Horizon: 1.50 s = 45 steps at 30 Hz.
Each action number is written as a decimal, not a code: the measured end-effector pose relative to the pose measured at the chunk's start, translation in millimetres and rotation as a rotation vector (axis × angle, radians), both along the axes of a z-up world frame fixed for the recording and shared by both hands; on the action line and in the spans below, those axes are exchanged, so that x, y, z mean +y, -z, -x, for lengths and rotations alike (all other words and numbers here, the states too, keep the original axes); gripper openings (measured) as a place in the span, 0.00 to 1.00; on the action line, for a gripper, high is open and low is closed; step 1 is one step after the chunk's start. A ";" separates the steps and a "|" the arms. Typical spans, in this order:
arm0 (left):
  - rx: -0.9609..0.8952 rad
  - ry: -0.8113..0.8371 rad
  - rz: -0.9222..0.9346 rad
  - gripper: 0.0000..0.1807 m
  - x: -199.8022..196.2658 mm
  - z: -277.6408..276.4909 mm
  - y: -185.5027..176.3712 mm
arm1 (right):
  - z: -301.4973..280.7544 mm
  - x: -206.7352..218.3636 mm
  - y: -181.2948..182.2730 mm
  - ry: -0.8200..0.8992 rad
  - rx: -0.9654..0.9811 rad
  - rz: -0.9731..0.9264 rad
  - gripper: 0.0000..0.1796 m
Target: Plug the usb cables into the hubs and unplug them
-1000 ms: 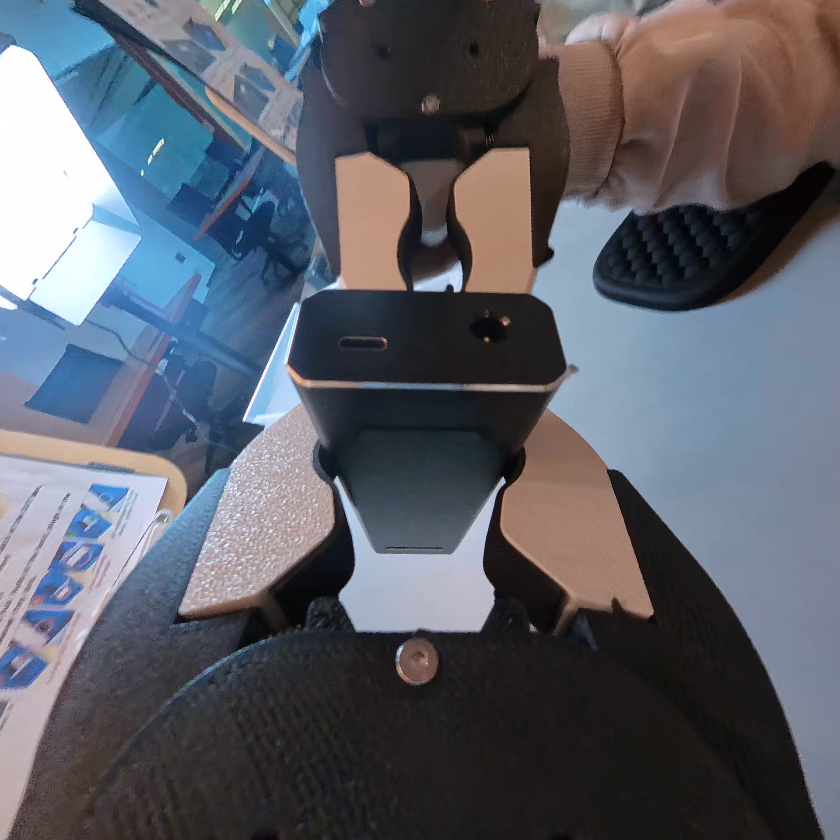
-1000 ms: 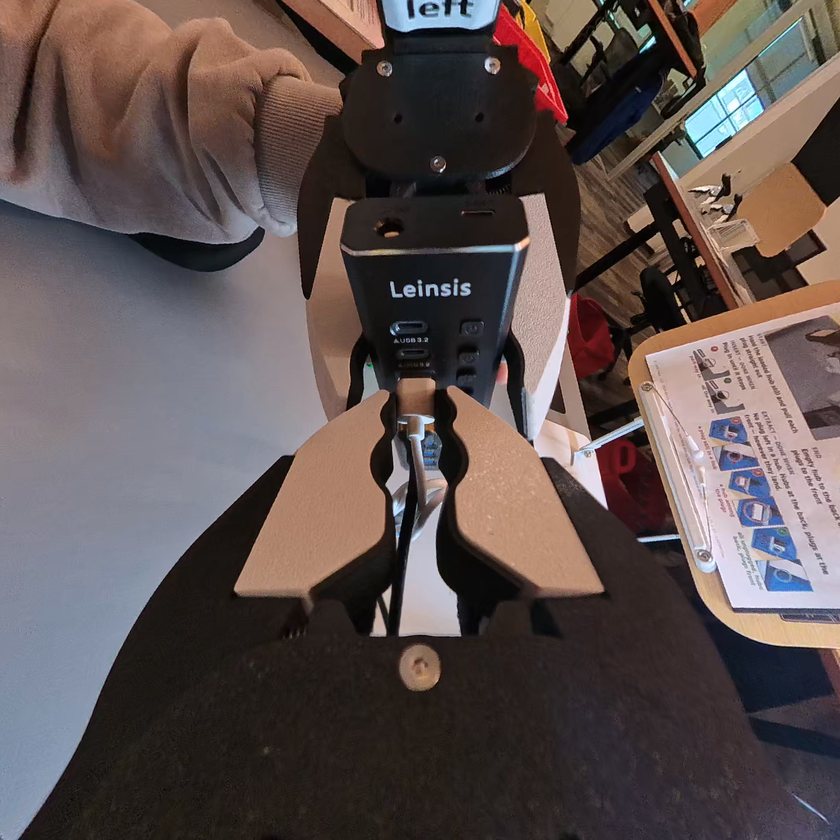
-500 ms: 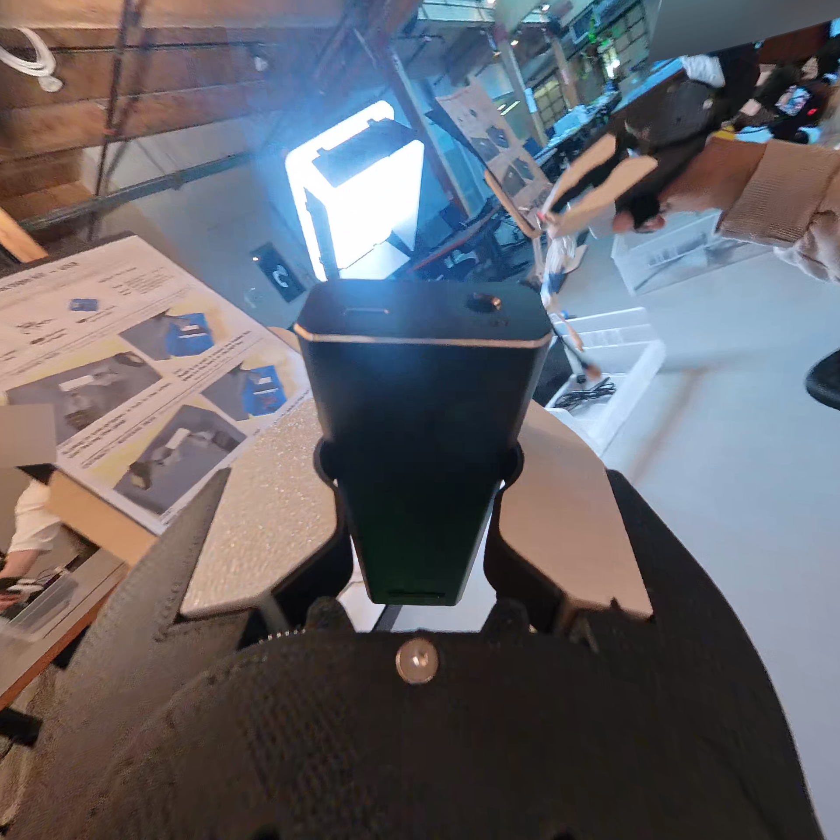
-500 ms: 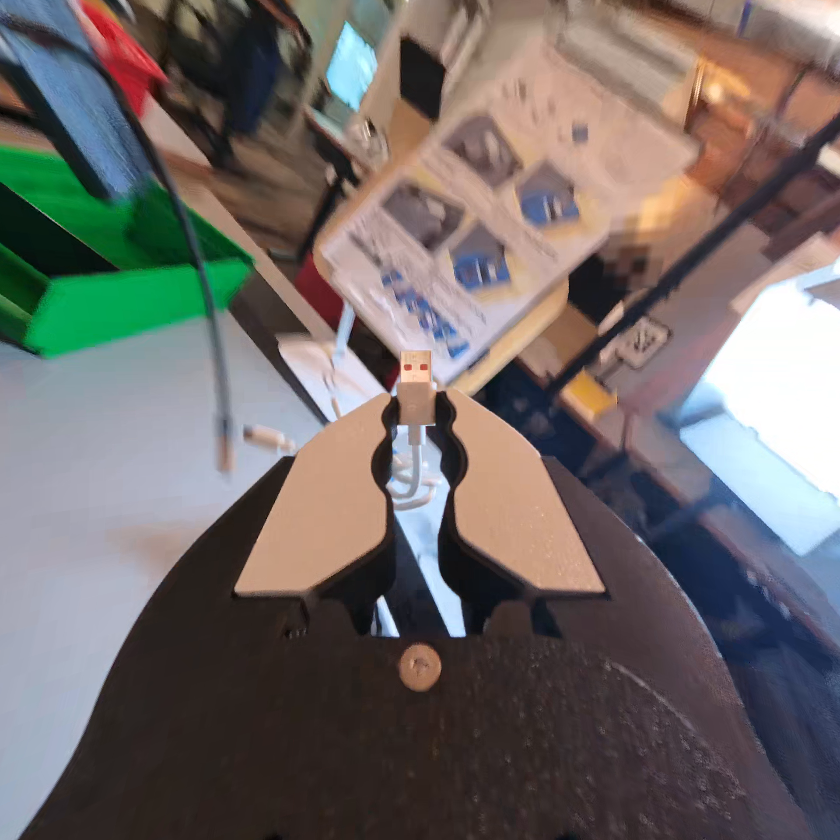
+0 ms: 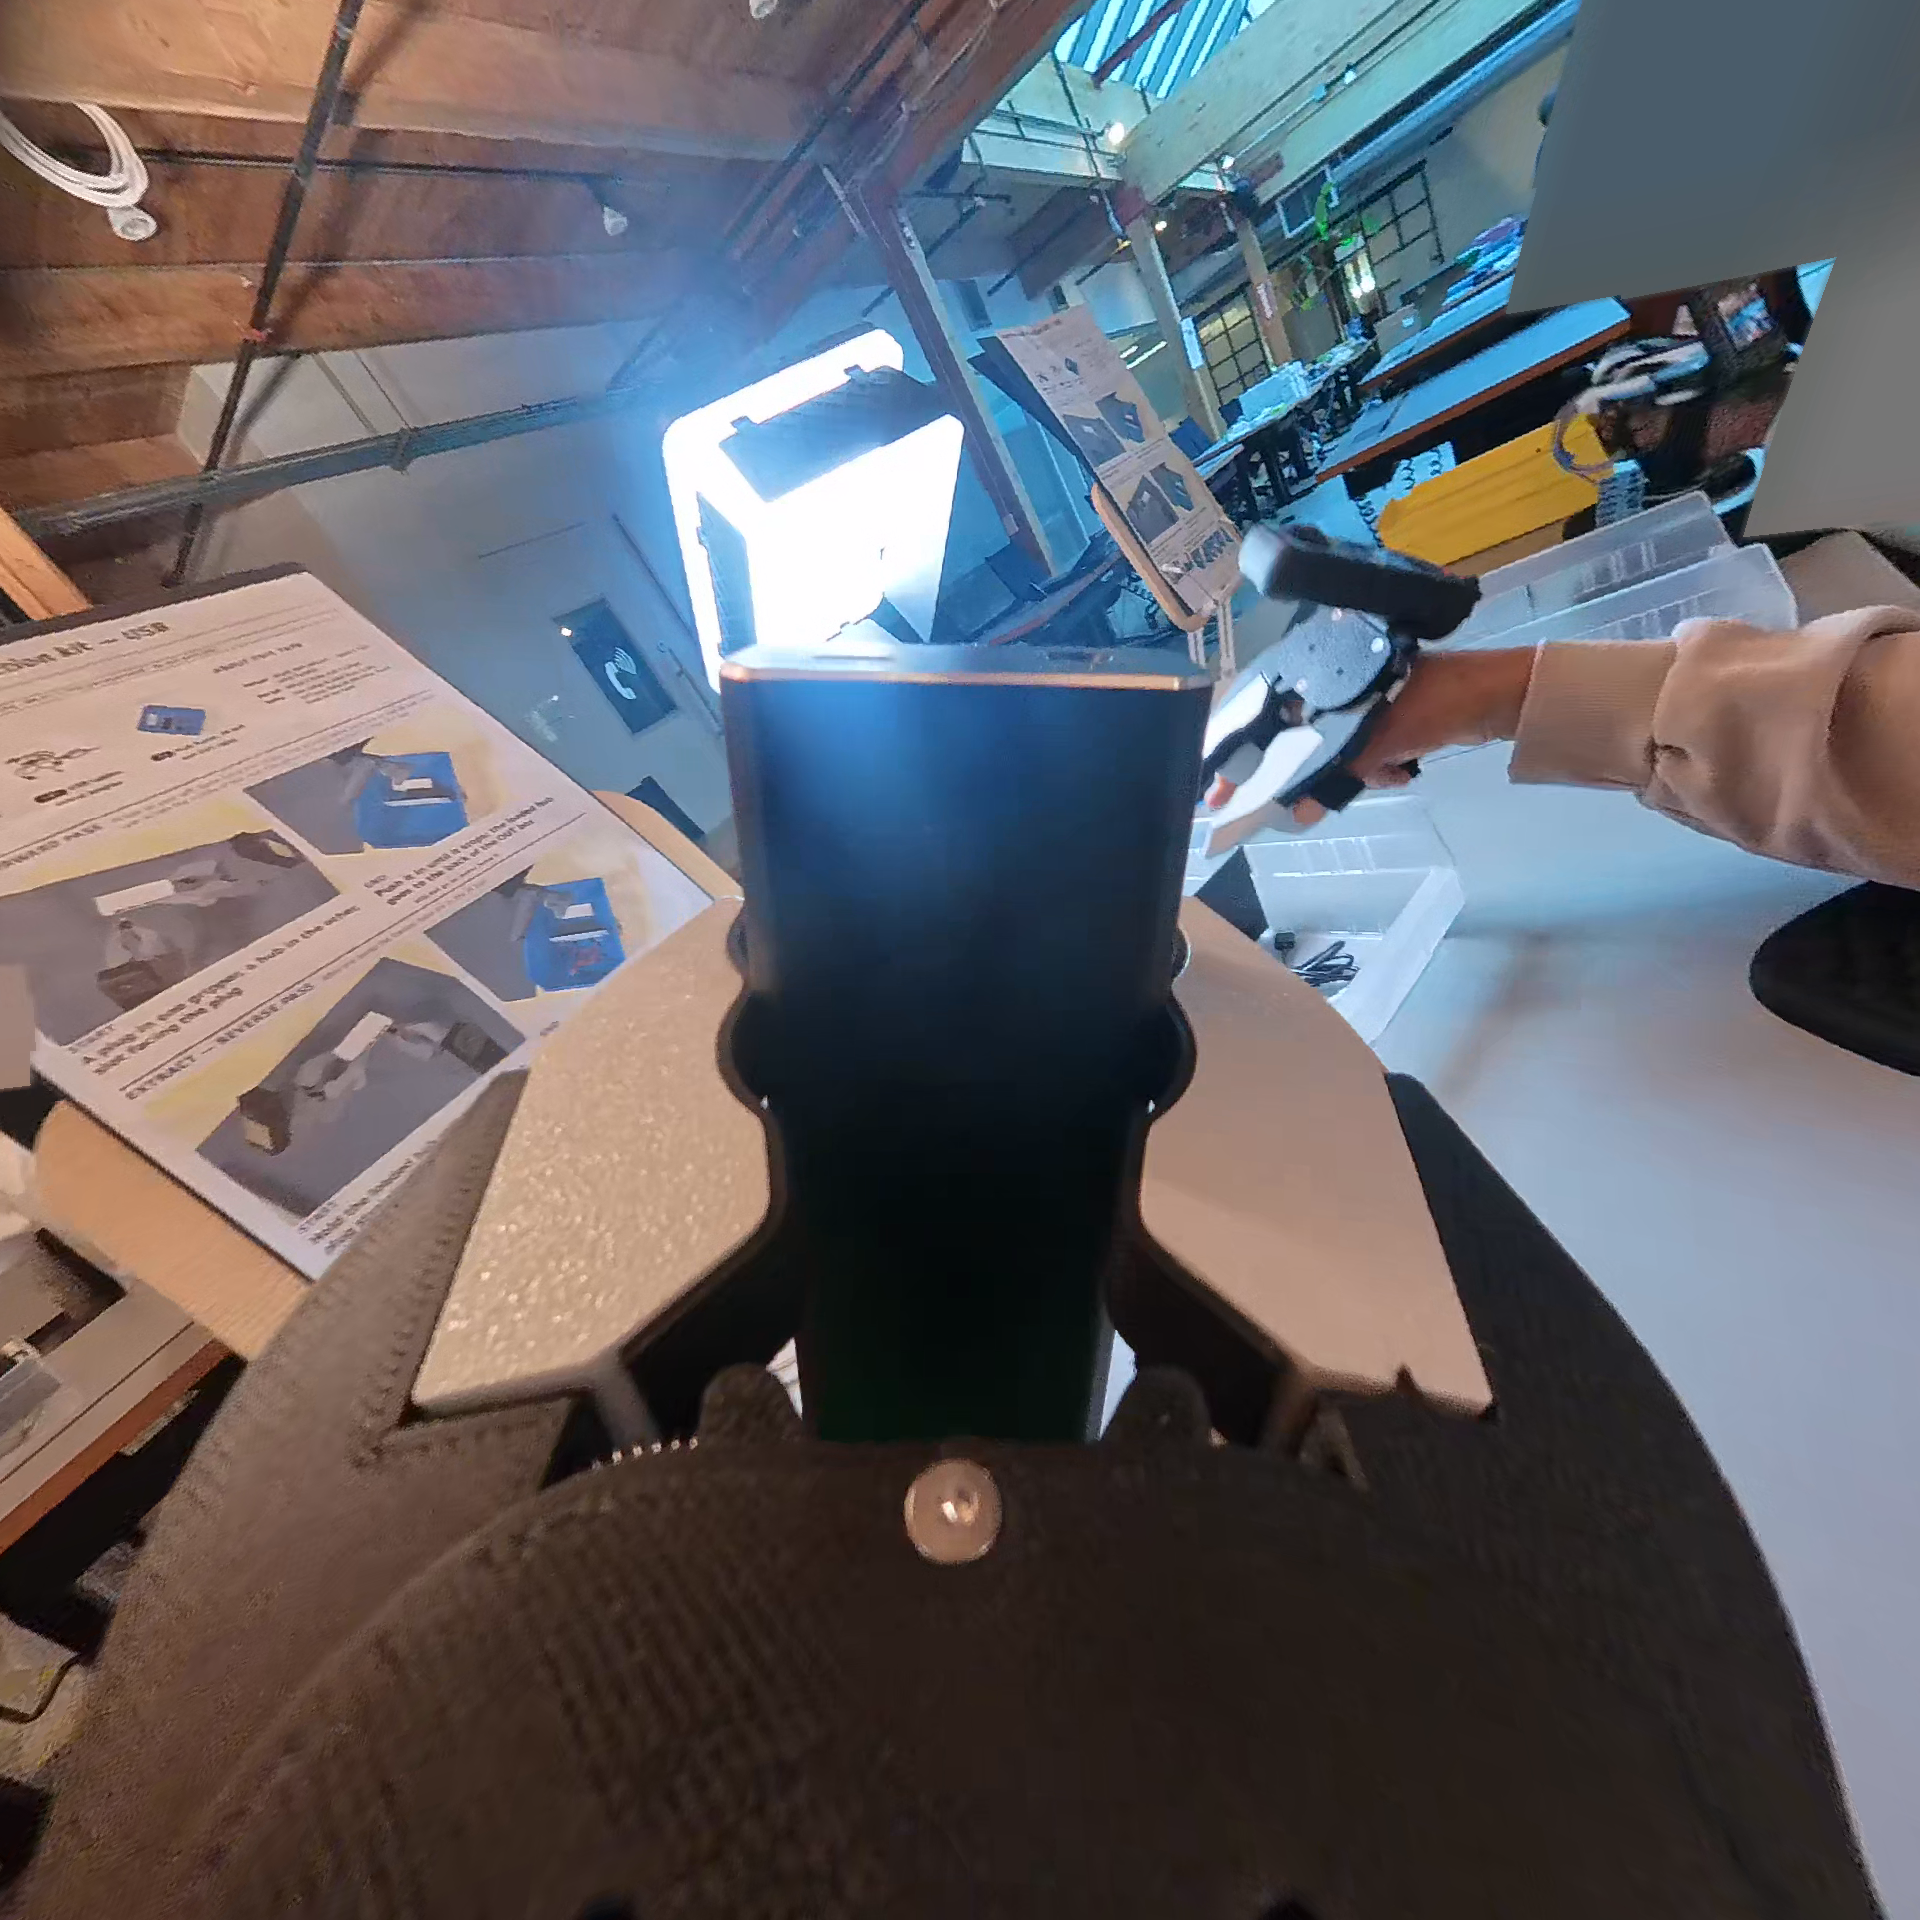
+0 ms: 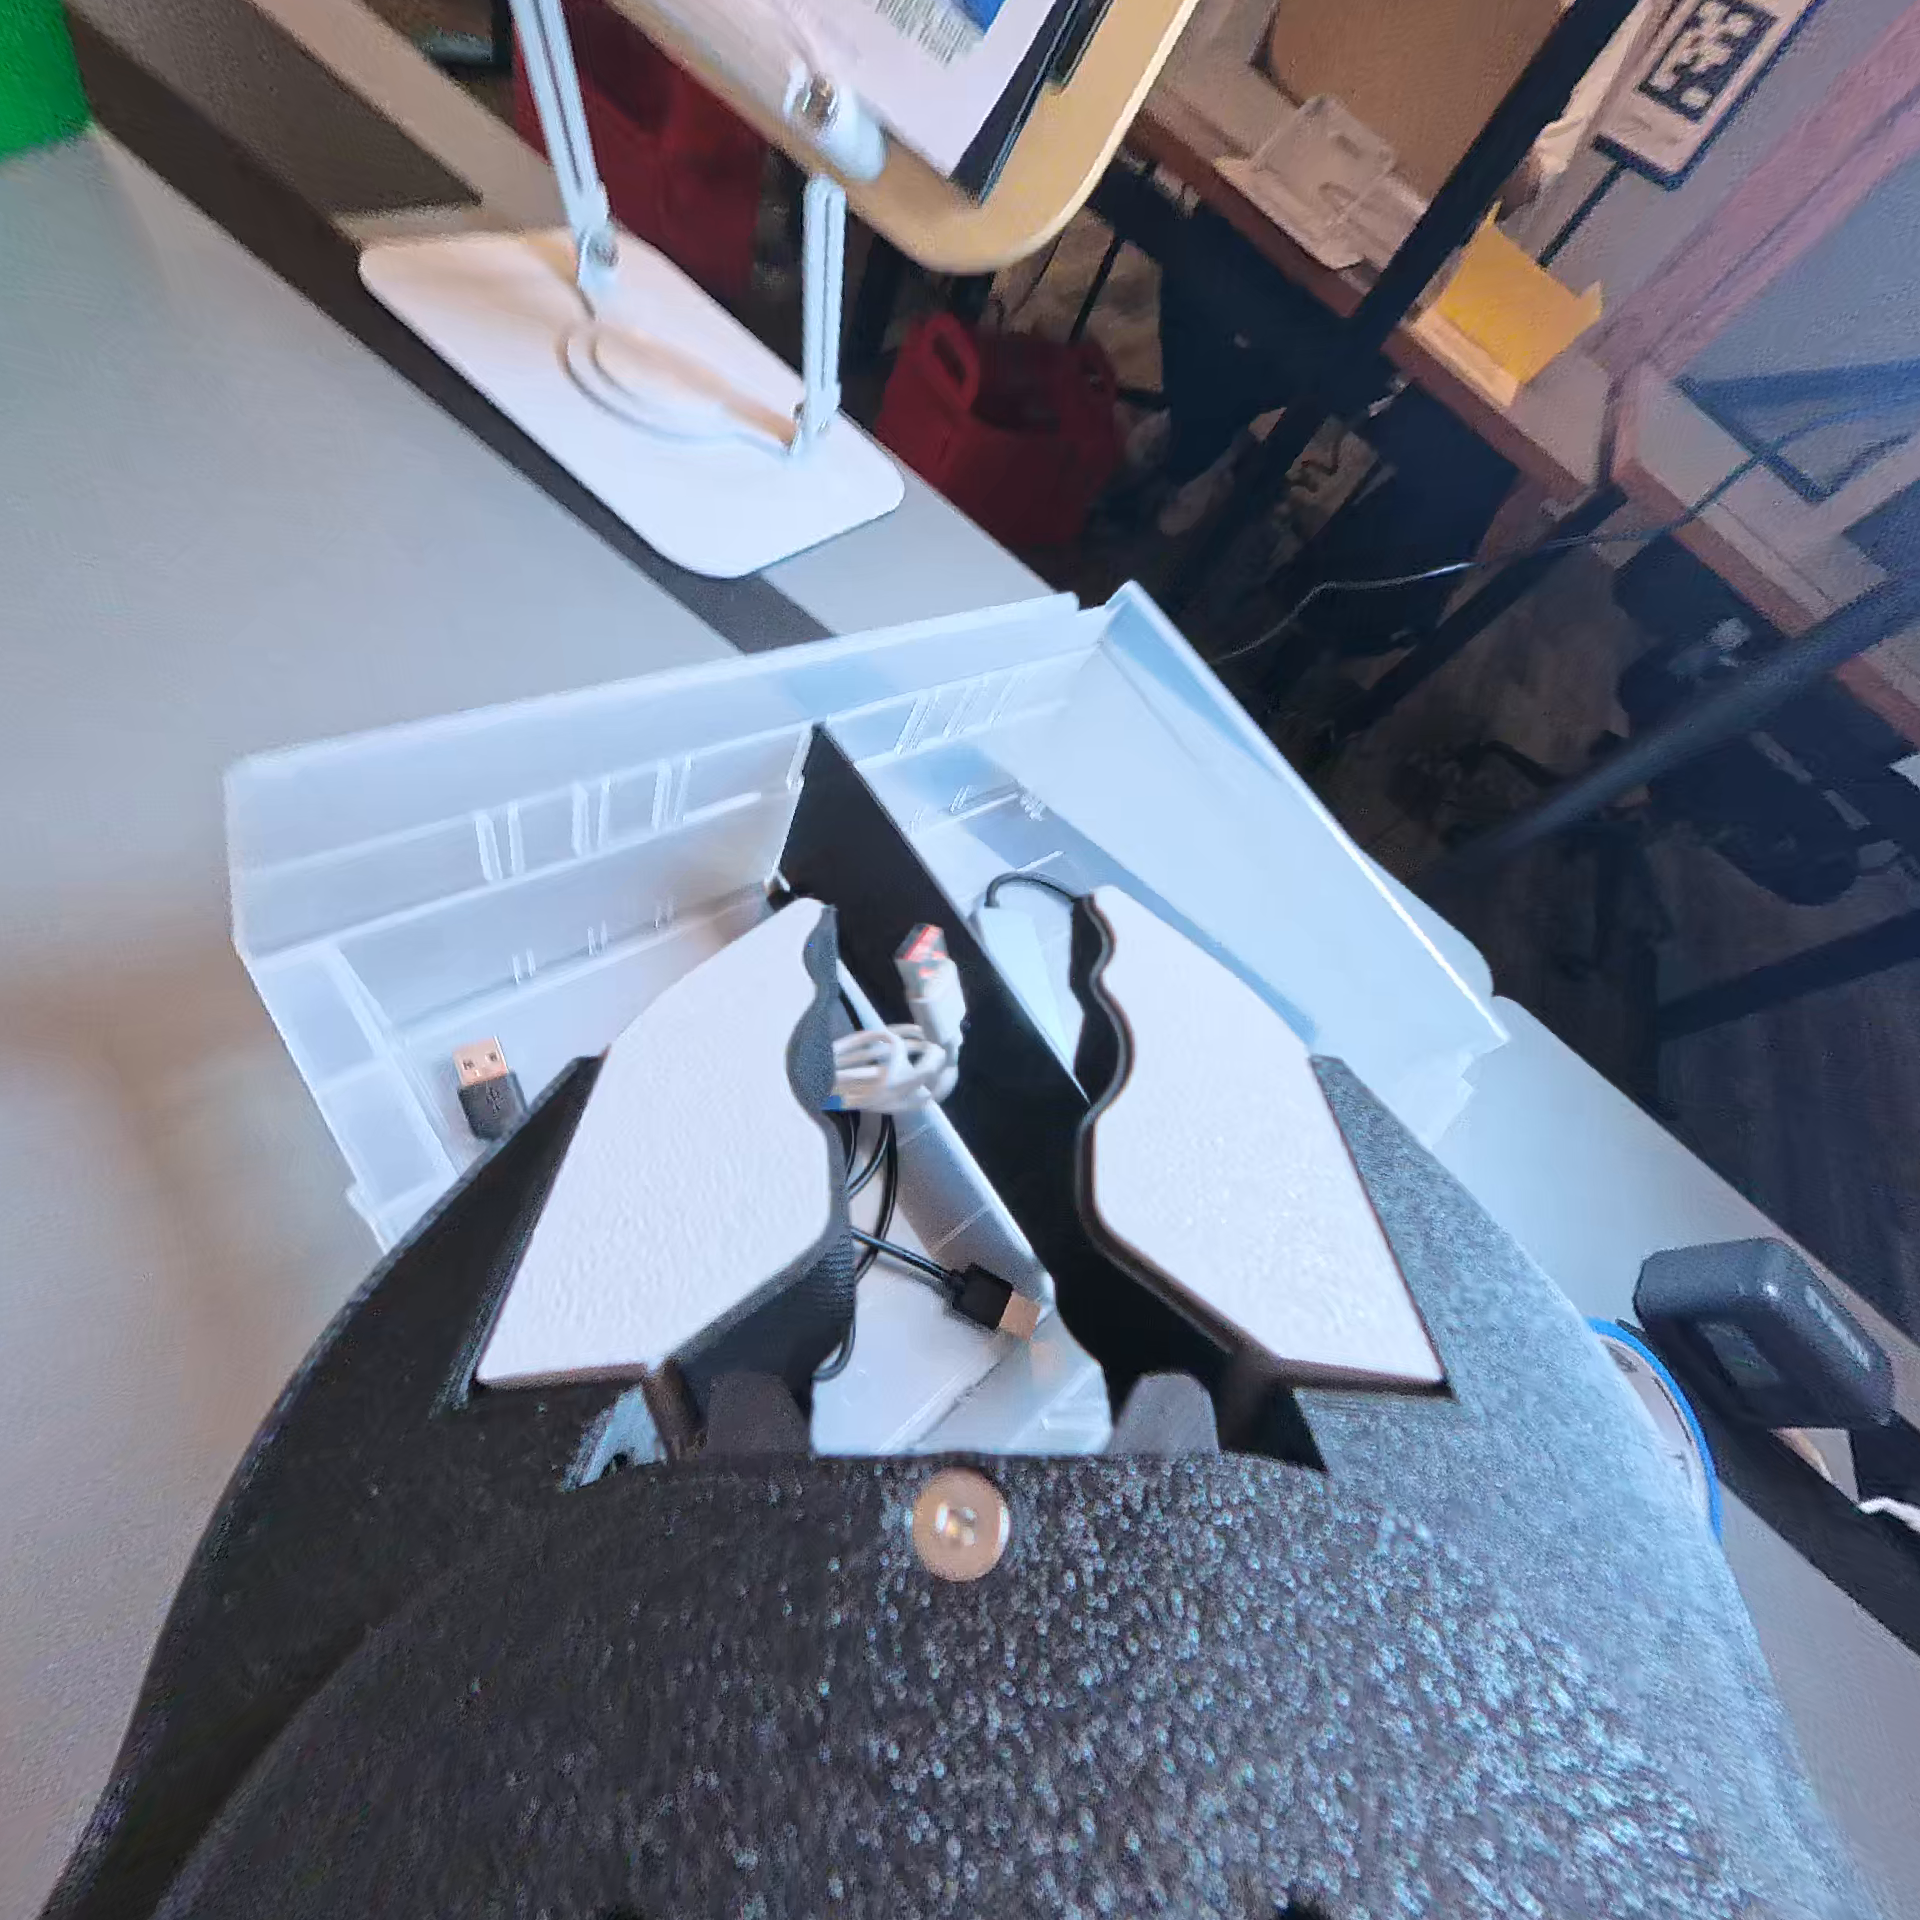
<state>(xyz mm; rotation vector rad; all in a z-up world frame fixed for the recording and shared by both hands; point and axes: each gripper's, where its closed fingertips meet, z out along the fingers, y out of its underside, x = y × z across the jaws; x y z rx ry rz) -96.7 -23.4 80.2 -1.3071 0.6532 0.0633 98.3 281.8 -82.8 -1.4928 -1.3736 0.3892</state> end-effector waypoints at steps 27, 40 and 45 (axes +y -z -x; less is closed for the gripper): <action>0.345 0.405 0.288 0.40 15.6 -132.1 106.8 | 96.2 -302.1 -39.4 -0.885 -0.002 -0.218 0.14; 0.427 0.334 0.343 0.40 21.6 -113.5 118.8 | 91.5 -297.5 -41.9 -0.923 -0.019 -0.186 0.09; 0.563 0.129 0.409 0.40 33.2 -80.2 131.9 | 74.1 -264.4 -35.2 -0.799 -0.198 -0.307 0.09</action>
